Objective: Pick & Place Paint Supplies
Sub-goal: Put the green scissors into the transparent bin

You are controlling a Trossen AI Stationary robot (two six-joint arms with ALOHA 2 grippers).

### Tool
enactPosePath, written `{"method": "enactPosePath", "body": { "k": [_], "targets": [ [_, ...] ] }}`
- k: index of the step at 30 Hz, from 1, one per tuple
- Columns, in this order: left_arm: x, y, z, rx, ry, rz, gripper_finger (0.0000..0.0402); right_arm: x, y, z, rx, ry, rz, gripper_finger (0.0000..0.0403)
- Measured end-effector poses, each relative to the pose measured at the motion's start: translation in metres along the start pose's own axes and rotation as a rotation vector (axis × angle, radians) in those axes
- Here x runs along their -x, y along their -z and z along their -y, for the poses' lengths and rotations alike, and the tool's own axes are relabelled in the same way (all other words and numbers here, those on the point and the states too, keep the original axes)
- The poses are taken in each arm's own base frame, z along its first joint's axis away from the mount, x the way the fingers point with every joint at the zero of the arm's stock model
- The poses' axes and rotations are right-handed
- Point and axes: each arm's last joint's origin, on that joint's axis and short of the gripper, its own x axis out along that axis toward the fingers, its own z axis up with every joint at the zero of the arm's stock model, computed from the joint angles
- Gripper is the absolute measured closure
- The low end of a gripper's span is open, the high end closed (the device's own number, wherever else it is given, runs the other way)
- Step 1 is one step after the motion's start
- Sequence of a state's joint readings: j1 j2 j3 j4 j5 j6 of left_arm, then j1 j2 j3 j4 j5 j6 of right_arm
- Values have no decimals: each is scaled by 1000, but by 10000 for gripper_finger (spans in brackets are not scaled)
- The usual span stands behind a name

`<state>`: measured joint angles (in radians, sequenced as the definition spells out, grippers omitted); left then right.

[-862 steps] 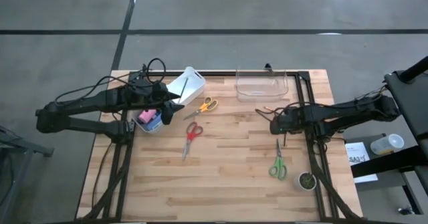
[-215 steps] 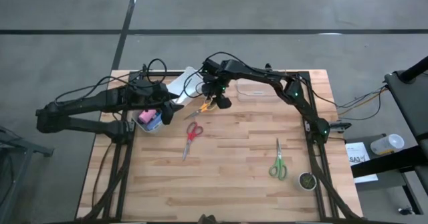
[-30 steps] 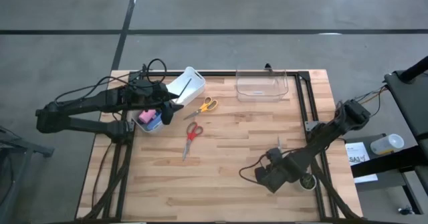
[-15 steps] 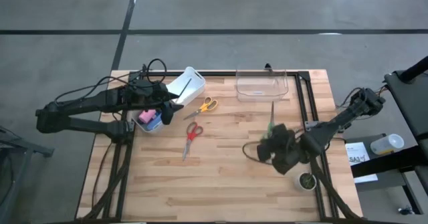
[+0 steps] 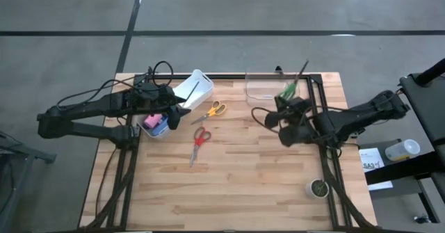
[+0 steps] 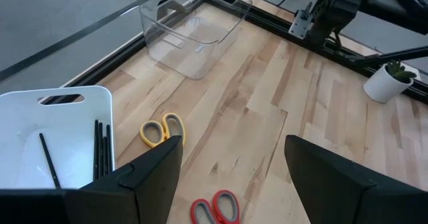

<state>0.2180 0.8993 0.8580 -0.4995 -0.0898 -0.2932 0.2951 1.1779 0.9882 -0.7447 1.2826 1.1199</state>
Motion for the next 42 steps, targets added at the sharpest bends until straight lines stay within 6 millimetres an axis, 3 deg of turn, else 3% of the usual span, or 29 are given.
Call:
{"method": "enactPosePath", "body": {
  "k": [4, 9, 20, 28, 32, 42],
  "targets": [
    [0, 0, 0, 0, 0, 0, 130, -10, -8, 2, 149, 37, 14, 379],
    [0, 0, 0, 0, 0, 1, 130, -25, -18, 4, 198, 83, 23, 379],
    [0, 0, 0, 0, 0, 0, 130, -72, -33, 0, 329, -109, -23, 379],
    [0, 0, 0, 0, 0, 1, 130, -113, -41, 25, 141, -200, -135, 379],
    [0, 0, 0, 0, 0, 0, 130, -125, -37, 38, 150, -226, -194, 379],
    [0, 0, -1, 0, -41, 12, 130, -123, -7, 68, 748, -235, -527, 379]
  ]
}}
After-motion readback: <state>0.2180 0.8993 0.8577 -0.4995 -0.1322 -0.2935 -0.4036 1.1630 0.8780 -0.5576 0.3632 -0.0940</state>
